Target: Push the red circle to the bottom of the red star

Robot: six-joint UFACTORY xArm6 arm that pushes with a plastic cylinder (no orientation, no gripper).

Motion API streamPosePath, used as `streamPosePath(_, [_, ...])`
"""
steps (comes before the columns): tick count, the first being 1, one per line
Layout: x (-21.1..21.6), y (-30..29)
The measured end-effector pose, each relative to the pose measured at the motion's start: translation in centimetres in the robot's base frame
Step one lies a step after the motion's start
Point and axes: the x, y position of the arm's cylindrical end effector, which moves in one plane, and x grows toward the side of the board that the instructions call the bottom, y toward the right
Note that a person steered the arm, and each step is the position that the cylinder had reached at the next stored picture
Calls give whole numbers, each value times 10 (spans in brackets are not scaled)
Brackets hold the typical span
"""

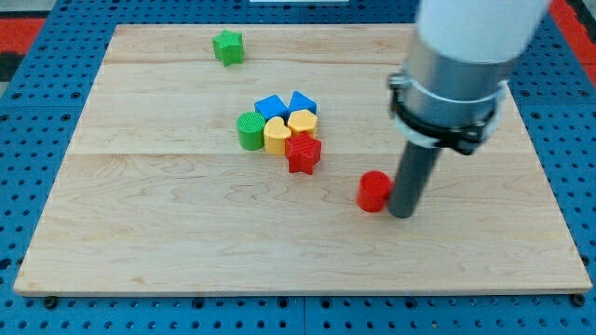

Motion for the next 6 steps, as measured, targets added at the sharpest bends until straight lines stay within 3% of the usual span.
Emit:
streamPosePath(2, [1, -57])
streamPosePath(3, [0, -12])
streamPosePath(4, [-28, -13])
streamPosePath(6, [-5, -67])
